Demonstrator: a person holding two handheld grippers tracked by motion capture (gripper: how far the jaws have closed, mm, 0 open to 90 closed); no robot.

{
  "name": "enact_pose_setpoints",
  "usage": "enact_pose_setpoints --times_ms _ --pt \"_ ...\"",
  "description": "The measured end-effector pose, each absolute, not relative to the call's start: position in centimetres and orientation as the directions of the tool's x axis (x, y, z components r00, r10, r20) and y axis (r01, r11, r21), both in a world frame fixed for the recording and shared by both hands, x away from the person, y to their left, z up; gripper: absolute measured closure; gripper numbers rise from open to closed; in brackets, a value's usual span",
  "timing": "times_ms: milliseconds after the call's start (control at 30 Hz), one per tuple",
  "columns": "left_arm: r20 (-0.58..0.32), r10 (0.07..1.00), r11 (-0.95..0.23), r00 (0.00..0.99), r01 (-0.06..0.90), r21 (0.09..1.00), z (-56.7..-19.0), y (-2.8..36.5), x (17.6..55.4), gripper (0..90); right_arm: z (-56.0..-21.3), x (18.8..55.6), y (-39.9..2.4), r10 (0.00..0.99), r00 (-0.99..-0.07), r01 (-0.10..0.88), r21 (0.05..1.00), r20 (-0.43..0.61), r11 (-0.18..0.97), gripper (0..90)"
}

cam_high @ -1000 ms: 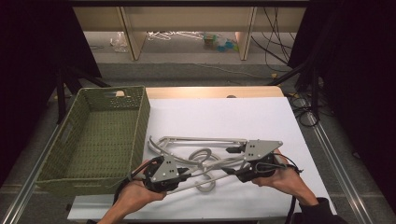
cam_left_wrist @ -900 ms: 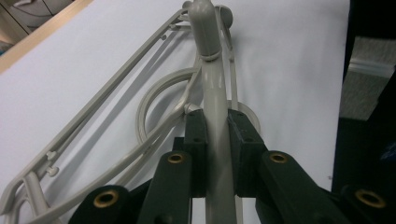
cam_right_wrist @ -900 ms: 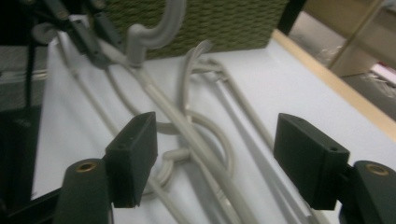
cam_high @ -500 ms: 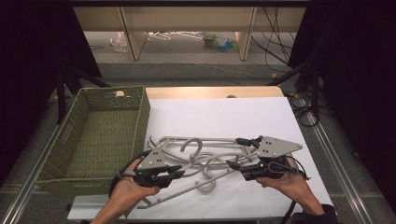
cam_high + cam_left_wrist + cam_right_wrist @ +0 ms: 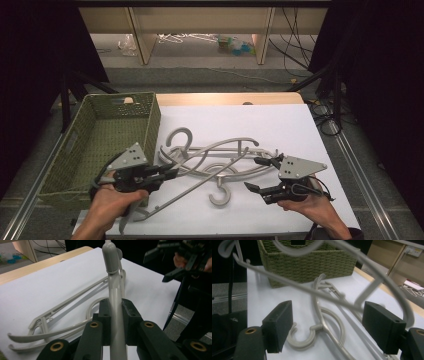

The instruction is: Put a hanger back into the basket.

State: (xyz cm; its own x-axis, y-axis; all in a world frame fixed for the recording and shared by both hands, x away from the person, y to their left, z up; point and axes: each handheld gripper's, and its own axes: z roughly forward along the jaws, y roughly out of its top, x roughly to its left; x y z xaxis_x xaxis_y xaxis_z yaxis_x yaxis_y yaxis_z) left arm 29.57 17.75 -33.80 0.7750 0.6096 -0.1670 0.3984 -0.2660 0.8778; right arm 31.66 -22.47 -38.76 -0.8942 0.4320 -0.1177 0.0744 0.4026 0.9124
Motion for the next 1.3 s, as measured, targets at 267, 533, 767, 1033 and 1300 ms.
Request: enact_pose_setpoints --times_ms 267,533,767,1033,1300 --pt "-0.07 0.692 -0.272 0.718 0.349 0.897 -30.1 22.1 29.7 79.0 -39.8 31.9 -21.9 0.414 -0.905 0.093 0.899 -0.103 0.428 25.7" --pt "-0.015 0.802 -0.255 0.597 0.365 0.896 -28.6 26.9 31.4 78.9 -40.5 32.2 -21.8 0.418 -0.905 0.122 0.891 -0.081 0.437 25.7" --pt "-0.037 0.86 -0.206 0.508 0.414 0.887 -28.8 30.3 33.1 79.0 -40.8 32.4 -21.8 0.419 -0.905 0.131 0.885 -0.077 0.448 25.7" --pt "-0.052 0.885 -0.177 0.463 0.438 0.881 -29.4 32.6 34.7 78.9 -40.9 32.6 -21.8 0.414 -0.907 0.135 0.881 -0.074 0.454 25.7" --pt "-0.069 0.898 -0.157 0.435 0.461 0.873 -30.1 34.6 35.8 79.0 -41.0 32.6 -21.8 0.412 -0.908 0.136 0.879 -0.074 0.457 25.9"
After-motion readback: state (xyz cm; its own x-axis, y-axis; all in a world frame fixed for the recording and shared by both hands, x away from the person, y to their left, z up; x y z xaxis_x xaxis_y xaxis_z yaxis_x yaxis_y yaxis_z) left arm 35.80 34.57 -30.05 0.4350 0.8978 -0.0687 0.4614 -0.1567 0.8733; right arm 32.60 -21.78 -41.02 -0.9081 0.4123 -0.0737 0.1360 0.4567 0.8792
